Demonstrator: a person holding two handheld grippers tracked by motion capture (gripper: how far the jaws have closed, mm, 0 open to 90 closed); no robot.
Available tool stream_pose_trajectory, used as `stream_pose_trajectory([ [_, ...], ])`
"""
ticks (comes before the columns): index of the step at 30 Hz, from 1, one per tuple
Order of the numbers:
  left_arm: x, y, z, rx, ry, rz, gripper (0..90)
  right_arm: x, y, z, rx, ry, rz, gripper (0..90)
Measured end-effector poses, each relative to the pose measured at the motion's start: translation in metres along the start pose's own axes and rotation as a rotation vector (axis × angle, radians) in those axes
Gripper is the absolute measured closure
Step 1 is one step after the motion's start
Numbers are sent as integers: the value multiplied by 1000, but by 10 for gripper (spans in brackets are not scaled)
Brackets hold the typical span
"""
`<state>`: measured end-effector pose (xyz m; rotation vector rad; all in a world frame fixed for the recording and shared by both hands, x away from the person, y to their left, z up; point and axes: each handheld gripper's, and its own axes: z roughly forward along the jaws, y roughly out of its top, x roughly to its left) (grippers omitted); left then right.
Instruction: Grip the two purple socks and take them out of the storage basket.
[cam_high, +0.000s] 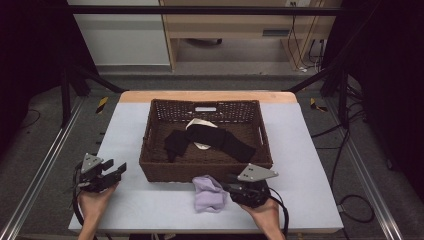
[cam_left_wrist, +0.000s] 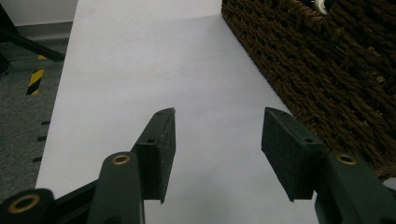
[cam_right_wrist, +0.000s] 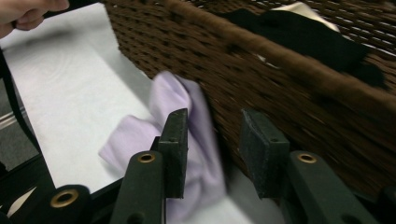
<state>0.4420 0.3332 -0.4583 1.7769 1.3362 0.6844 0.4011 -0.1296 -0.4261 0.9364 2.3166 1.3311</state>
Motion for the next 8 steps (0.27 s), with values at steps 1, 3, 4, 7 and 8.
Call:
stream_pose_trajectory([
  [1, 0, 0, 0, 1, 1, 2, 443, -4, -4, -5, -4, -8, 14, 589],
  [3, 0, 0, 0, 2, 0, 1, 443, -9, -12, -13, -13, -32, 32, 541],
  [4, 0, 0, 0, 2, 1, 0, 442, -12, -17, -17, -19, -46, 46, 526],
  [7, 0, 0, 0, 3, 1, -1, 442, -21, -30, -27, -19, -81, 84, 494],
  [8, 0, 0, 0, 3, 2, -2, 442, -23, -34, -29, -17, -96, 87, 485],
])
